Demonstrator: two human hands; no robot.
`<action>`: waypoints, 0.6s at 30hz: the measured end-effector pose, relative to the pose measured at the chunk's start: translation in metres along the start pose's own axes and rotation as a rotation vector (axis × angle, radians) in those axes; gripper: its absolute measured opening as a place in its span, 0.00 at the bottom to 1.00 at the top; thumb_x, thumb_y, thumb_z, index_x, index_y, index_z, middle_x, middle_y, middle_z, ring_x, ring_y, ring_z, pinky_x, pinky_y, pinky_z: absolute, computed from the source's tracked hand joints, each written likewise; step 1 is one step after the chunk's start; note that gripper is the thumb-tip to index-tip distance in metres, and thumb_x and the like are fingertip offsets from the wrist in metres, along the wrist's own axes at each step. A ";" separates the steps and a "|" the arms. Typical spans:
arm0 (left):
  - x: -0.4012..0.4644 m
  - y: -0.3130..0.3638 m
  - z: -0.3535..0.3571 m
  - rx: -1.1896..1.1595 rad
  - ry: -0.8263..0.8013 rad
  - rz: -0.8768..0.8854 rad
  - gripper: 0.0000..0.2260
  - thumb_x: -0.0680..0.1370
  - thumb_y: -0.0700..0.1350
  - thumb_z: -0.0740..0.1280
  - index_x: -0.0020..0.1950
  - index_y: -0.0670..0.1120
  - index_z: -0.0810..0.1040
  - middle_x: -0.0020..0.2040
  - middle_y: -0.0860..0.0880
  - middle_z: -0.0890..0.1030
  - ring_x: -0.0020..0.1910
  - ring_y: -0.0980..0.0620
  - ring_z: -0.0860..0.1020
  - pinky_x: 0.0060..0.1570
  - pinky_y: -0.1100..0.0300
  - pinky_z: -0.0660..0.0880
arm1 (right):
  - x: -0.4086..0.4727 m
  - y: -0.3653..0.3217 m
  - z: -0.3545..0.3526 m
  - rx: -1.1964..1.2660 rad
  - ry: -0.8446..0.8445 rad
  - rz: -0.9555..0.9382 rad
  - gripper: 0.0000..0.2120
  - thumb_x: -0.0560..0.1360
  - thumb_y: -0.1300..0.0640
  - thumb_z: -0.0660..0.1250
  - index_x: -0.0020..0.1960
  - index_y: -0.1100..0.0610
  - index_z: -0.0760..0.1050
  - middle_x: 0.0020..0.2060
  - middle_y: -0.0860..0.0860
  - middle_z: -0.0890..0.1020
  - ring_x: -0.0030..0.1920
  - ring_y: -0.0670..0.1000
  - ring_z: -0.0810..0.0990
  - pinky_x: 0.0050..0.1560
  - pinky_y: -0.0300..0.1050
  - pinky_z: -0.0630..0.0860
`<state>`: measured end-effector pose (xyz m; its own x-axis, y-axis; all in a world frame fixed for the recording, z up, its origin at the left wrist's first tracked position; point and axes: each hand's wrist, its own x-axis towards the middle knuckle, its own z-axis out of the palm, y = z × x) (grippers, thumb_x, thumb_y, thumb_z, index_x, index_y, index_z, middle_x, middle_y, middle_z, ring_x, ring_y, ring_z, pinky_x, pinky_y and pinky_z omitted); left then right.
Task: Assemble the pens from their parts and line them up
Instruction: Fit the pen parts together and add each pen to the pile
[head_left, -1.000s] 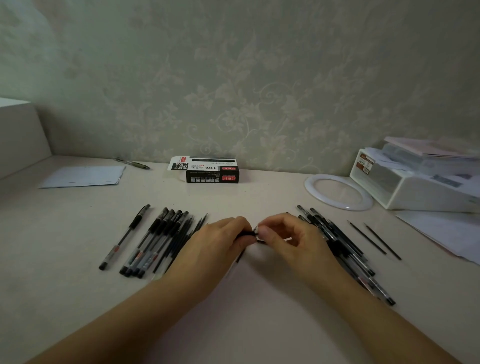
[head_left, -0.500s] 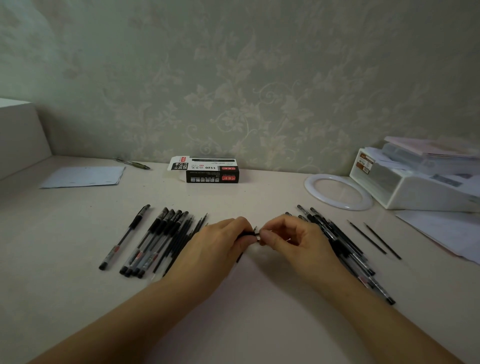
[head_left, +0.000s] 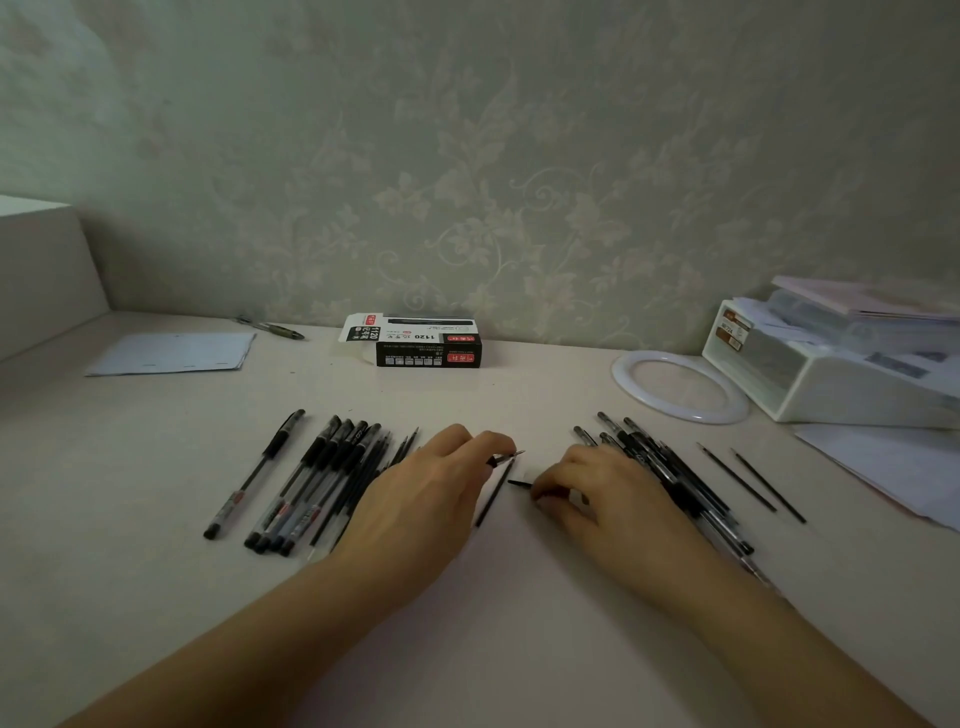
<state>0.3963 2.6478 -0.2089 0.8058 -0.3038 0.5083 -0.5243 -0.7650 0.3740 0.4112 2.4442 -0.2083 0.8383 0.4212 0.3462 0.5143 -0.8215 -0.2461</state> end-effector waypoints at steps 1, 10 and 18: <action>0.000 0.000 0.001 0.000 0.001 0.001 0.13 0.82 0.45 0.57 0.64 0.58 0.71 0.48 0.57 0.72 0.41 0.53 0.74 0.38 0.51 0.75 | 0.001 -0.001 0.001 -0.011 0.002 -0.008 0.09 0.79 0.53 0.65 0.56 0.46 0.81 0.45 0.44 0.78 0.48 0.45 0.73 0.50 0.41 0.70; 0.003 0.003 0.006 -0.156 0.092 0.087 0.13 0.82 0.44 0.59 0.64 0.55 0.73 0.50 0.57 0.74 0.43 0.57 0.75 0.39 0.58 0.74 | 0.004 -0.021 -0.004 0.838 0.129 0.344 0.04 0.75 0.53 0.71 0.47 0.47 0.85 0.39 0.43 0.86 0.36 0.42 0.81 0.37 0.29 0.74; 0.004 0.005 0.010 -0.143 0.098 0.132 0.12 0.81 0.45 0.60 0.64 0.54 0.73 0.50 0.59 0.74 0.44 0.60 0.74 0.40 0.61 0.74 | 0.001 -0.029 -0.002 1.253 0.054 0.505 0.11 0.69 0.48 0.72 0.50 0.50 0.86 0.44 0.51 0.87 0.40 0.44 0.82 0.46 0.40 0.77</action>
<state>0.3993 2.6374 -0.2125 0.7008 -0.3334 0.6307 -0.6626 -0.6318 0.4023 0.3970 2.4677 -0.1991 0.9901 0.1407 0.0011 -0.0034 0.0318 -0.9995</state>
